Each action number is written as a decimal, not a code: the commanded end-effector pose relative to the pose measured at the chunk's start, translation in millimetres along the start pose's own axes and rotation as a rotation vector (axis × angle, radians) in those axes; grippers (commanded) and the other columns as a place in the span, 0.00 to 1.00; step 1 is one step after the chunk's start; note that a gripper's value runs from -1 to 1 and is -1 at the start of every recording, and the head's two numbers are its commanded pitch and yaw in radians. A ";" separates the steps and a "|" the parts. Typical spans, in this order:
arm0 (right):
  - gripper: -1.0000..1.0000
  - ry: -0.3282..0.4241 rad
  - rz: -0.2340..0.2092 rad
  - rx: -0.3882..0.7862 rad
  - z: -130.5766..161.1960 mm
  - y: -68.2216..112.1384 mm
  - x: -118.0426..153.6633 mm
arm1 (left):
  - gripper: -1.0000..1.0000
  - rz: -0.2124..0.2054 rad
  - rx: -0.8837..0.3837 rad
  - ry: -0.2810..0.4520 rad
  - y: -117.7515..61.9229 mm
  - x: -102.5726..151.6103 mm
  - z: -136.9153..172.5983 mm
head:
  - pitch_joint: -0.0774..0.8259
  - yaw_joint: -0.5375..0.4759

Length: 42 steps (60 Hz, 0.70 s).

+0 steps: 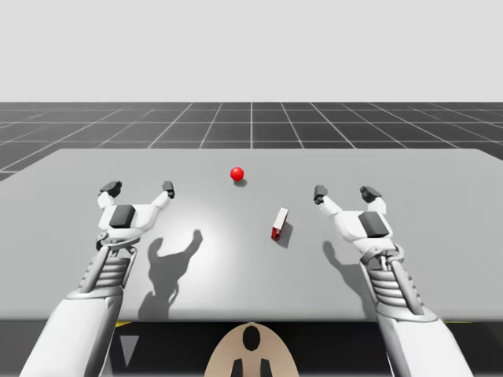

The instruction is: Watch the red light. When it turns green, pick up the object.

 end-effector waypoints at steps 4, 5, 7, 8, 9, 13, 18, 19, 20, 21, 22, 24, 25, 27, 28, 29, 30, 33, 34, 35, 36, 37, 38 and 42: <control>0.00 0.013 -0.063 -0.035 3.1 9.8 -4.4 | 0.00 0.003 0.010 0.009 0.7 -1.0 -1.4 | 0.10 0.52; 0.00 0.024 -0.073 -0.034 2.7 9.6 -3.7 | 0.00 0.002 0.010 0.009 0.6 -1.2 -1.4 | 0.10 0.52; 0.00 0.031 -0.065 -0.048 2.1 10.4 -3.6 | 0.00 0.001 0.009 0.010 0.4 -1.2 -1.4 | 0.11 0.53; 0.00 0.038 -0.042 -0.057 2.2 9.9 -3.1 | 0.00 0.001 0.009 0.010 0.4 -1.3 -1.5 | 0.12 0.52; 0.00 0.044 -0.042 -0.053 2.2 9.7 -3.1 | 0.00 0.000 0.009 0.010 0.3 -1.4 -1.5 | 0.13 0.52; 0.00 0.046 -0.036 -0.056 2.1 10.1 -3.3 | 0.00 0.000 0.007 0.010 0.2 -1.5 -1.5 | 0.17 0.52; 0.00 0.042 0.002 -0.063 2.0 11.2 -3.9 | 0.00 0.000 0.005 0.008 -0.2 -1.7 -1.5 | 0.22 0.52; 0.00 0.037 0.020 -0.063 2.0 11.6 -4.2 | 0.00 -0.002 0.004 0.005 -0.4 -1.7 -1.4 | 0.24 0.52; 0.00 0.035 0.028 -0.067 1.8 11.7 -4.5 | 0.00 -0.003 0.004 0.004 -0.4 -2.1 -1.5 | 0.25 0.52; 0.00 0.033 0.040 -0.071 1.8 12.1 -4.7 | 0.00 -0.004 0.003 0.003 -0.6 -2.2 -1.6 | 0.27 0.53; 0.00 0.033 0.040 -0.071 1.9 12.2 -4.7 | 0.00 -0.006 0.002 0.003 -0.8 -2.3 -1.5 | 0.28 0.53; 0.00 0.033 0.039 -0.072 2.0 12.8 -4.7 | 0.00 -0.006 -0.002 0.004 -1.1 -2.8 -1.6 | 0.31 0.53; 0.00 0.033 0.040 -0.072 2.0 12.9 -4.6 | 0.00 -0.007 -0.002 0.004 -1.2 -2.9 -1.7 | 0.32 0.53; 0.00 0.032 0.040 -0.073 2.0 13.0 -4.5 | 0.00 -0.008 -0.003 0.004 -1.5 -3.2 -1.7 | 0.34 0.54; 0.00 0.031 0.042 -0.075 2.0 13.1 -4.5 | 0.00 -0.010 -0.004 0.005 -1.5 -3.7 -1.9 | 0.35 0.54; 0.00 0.039 0.045 -0.065 1.5 13.0 -4.4 | 0.00 -0.011 -0.004 0.005 -1.6 -4.1 -2.1 | 0.37 0.55; 0.00 0.046 0.044 -0.062 1.6 12.8 -4.1 | 0.00 -0.012 -0.005 0.006 -1.7 -4.2 -2.1 | 0.38 0.55; 0.00 0.048 0.037 -0.066 2.1 13.0 -3.5 | 0.00 -0.015 -0.005 0.007 -2.0 -4.9 -2.5 | 0.42 0.56; 0.00 0.048 0.037 -0.061 2.2 13.1 -3.4 | 0.00 -0.017 -0.005 0.008 -2.1 -5.1 -2.5 | 0.43 0.56; 0.00 0.046 0.044 -0.057 2.3 13.1 -3.4 | 0.00 -0.018 -0.006 0.008 -2.2 -5.3 -2.6 | 0.43 0.57; 0.00 0.043 0.049 -0.057 2.5 13.1 -3.4 | 0.00 -0.019 -0.006 0.008 -2.4 -5.4 -2.7 | 0.44 0.57; 0.00 0.044 0.047 -0.057 2.5 13.1 -3.4 | 0.00 -0.020 -0.007 0.009 -2.6 -5.6 -2.7 | 0.45 0.58; 0.00 0.043 0.046 -0.058 2.6 13.2 -3.3 | 0.00 -0.021 -0.008 0.010 -2.7 -5.8 -2.7 | 0.46 0.58; 0.00 0.034 0.048 -0.060 3.1 13.6 -2.9 | 0.00 -0.024 -0.010 0.011 -3.1 -6.4 -2.9 | 0.49 0.59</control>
